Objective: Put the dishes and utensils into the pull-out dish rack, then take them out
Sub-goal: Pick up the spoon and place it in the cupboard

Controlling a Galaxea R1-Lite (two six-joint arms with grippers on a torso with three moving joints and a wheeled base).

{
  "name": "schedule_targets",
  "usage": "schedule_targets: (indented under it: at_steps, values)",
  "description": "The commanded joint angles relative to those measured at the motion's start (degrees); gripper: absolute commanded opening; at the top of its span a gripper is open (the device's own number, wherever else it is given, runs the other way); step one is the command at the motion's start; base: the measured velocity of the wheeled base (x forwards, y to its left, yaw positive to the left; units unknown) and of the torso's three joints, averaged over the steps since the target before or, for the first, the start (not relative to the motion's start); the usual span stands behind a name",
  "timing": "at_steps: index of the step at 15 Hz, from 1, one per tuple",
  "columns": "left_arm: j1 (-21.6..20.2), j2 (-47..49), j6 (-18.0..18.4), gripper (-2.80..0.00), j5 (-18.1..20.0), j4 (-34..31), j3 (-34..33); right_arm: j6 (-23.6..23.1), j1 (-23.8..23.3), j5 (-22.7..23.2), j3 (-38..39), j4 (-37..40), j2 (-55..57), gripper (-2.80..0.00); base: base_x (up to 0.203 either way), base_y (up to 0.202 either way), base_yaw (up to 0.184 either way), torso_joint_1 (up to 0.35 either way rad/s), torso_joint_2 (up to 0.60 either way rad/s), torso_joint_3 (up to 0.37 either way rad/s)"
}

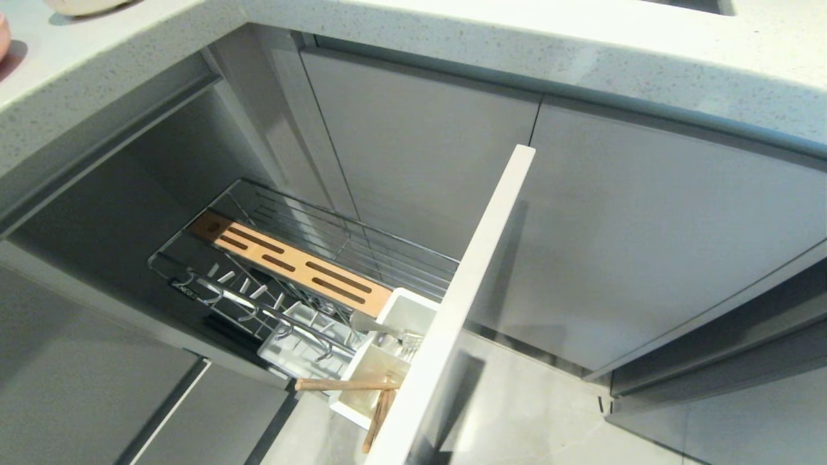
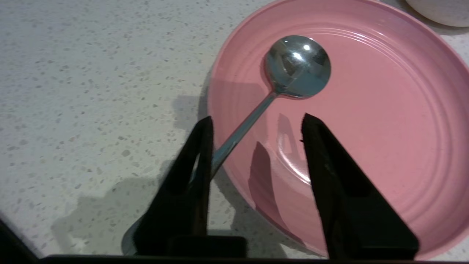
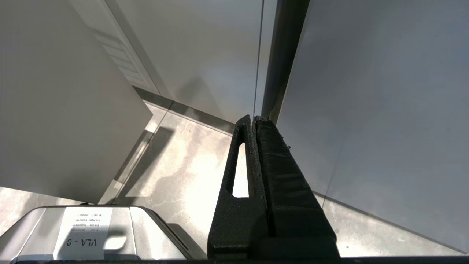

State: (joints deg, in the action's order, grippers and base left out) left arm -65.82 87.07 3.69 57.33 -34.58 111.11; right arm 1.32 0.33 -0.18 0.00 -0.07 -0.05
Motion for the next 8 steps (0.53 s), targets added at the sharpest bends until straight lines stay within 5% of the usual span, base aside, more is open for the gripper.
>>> schedule_targets:
  at_steps: [1, 8]
  values:
    - [1.03, -0.24, 0.09, 0.00, 0.72, -0.30, -0.01, 0.00, 0.02, 0.01, 0.09, -0.01, 0.05, -2.80, 0.000, 0.000, 0.000, 0.000, 0.00, 0.000]
    - [3.69, 0.03, 1.22, 0.00, 0.75, -2.09, -0.03, 0.00, 0.02, 0.01, 0.09, -0.01, 0.05, -2.80, 0.000, 0.000, 0.000, 0.000, 0.00, 0.000]
